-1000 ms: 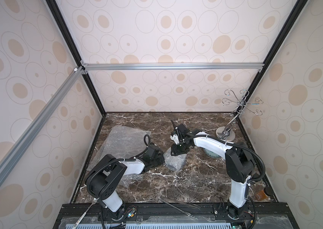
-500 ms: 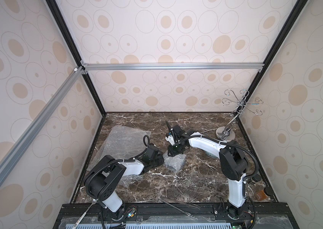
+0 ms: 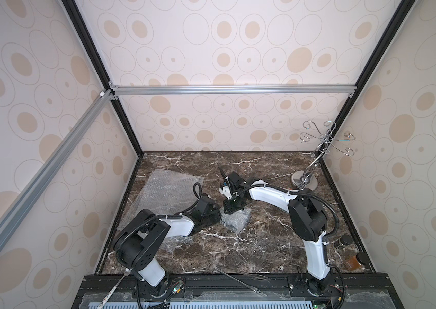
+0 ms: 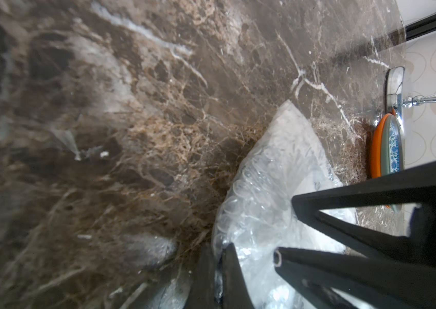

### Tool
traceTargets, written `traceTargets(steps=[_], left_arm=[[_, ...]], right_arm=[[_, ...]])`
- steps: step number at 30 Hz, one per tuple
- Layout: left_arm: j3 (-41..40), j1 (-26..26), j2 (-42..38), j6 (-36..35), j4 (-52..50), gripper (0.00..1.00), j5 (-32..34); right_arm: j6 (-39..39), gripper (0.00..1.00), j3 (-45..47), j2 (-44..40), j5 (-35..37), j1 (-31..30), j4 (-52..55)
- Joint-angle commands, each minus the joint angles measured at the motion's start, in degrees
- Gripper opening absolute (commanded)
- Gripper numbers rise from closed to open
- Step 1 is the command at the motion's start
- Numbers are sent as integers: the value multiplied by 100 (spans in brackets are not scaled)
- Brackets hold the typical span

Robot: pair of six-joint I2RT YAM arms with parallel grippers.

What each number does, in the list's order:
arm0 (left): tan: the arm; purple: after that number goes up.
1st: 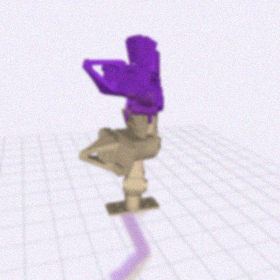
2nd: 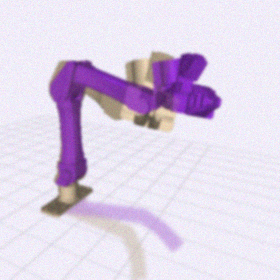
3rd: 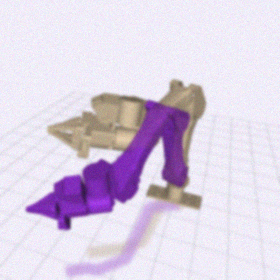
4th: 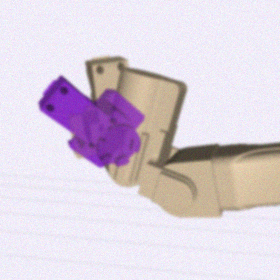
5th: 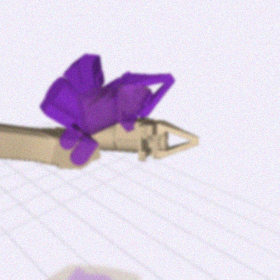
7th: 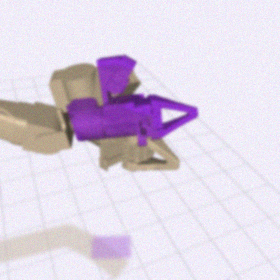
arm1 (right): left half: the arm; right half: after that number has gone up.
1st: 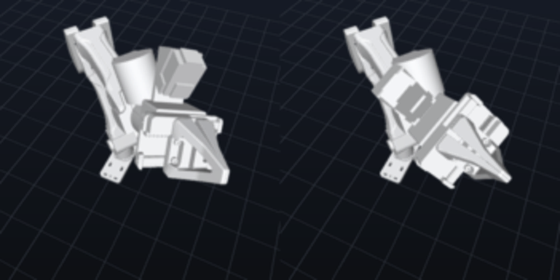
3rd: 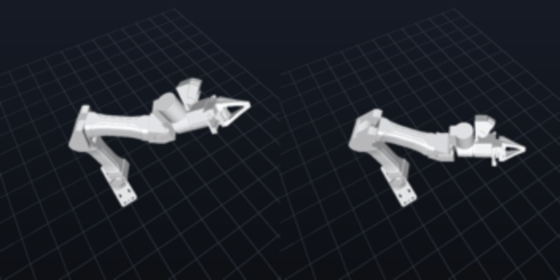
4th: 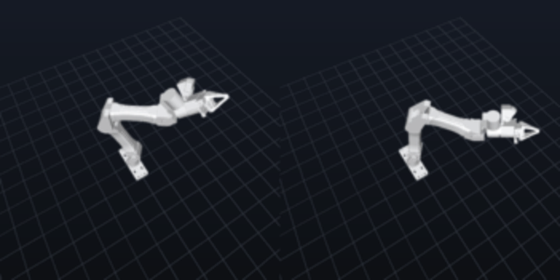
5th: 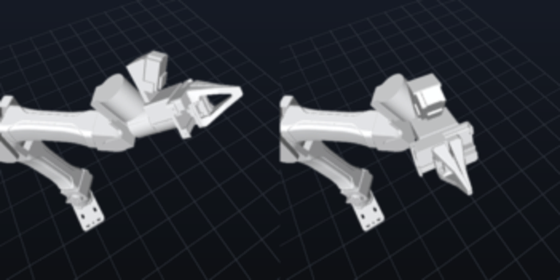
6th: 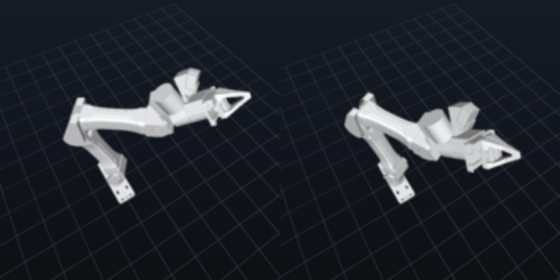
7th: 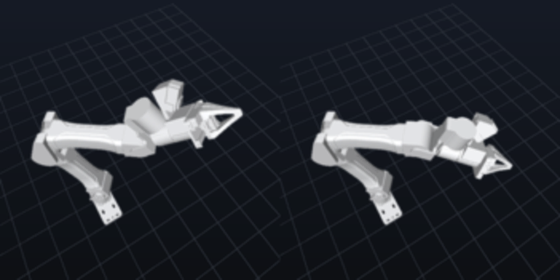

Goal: Unpack dinner plates from bubble wrap
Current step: Unwrap the bubble wrap at the center of the board.

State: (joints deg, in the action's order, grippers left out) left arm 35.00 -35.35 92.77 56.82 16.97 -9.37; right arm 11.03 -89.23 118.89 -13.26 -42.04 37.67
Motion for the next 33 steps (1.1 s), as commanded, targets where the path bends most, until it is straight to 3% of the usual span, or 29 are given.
traceTargets(steps=[1, 8, 14, 33], left_arm=[[-38, 1, -49, 66, -211, 0, 23], [-63, -6, 2, 64, -222, 0, 23], [-125, -6, 61, 47, -236, 0, 44], [-196, 2, 129, 5, -414, 0, 140]], right_arm=[[-114, 39, 5, 148, 31, -151, 34], [25, 10, 135, 49, -27, -156, -190], [59, 0, 40, -225, -103, -149, -192], [607, 0, 559, -1171, -939, 260, -738]])
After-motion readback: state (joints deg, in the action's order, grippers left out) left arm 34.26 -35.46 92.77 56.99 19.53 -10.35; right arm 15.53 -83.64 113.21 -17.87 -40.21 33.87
